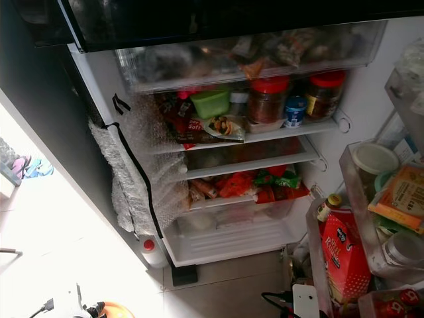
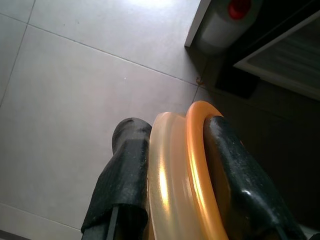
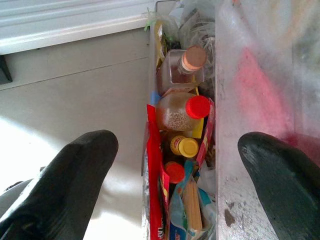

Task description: Restocking fridge

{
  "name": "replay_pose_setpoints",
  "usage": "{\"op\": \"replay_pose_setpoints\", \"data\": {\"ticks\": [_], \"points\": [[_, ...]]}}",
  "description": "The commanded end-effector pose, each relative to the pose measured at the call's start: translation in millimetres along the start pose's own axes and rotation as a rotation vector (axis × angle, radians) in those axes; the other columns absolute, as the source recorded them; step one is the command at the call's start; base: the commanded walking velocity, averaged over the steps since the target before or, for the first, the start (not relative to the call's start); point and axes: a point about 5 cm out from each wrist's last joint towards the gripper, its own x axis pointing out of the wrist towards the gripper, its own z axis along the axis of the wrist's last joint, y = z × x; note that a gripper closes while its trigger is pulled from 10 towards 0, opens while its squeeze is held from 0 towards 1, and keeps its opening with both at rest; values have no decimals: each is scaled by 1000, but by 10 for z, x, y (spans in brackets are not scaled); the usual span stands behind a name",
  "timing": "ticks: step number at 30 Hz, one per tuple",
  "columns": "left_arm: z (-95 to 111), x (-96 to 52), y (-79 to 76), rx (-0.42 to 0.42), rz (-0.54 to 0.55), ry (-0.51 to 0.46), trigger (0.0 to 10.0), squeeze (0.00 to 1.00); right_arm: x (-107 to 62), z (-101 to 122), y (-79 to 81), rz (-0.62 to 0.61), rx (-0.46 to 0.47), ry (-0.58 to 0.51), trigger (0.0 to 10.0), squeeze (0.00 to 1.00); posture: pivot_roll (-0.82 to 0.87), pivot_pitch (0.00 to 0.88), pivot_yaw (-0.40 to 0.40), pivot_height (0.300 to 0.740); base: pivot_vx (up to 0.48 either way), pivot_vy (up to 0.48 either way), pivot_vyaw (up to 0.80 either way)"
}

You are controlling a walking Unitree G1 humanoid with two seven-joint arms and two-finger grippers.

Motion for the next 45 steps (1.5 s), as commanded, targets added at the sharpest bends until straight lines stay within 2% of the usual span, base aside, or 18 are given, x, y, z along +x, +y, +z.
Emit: {"op": "replay_pose_setpoints", "data": {"ticks": [1, 12, 24, 45], "points": [[-170, -26, 46, 6, 8, 68, 10000, 0, -11, -21, 34, 0, 0, -1, 10000, 0, 0, 64, 30, 740, 0, 0, 0], [-176, -27, 40, 7, 6, 69, 10000, 0, -1, 49, 10, -24, -8, -38, 10000, 0, 0, 69, 27, 740, 0, 0, 0], [-161, -24, 38, -5, 2, 62, 10000, 0, 21, 104, -282, -126, -3, -67, 10000, 0, -10, 67, 30, 740, 0, 0, 0], [-137, -20, 29, -10, -5, 53, 10000, 0, 24, 120, -386, -162, -26, -75, 10000, 0, -9, 59, 35, 740, 0, 0, 0]]}}
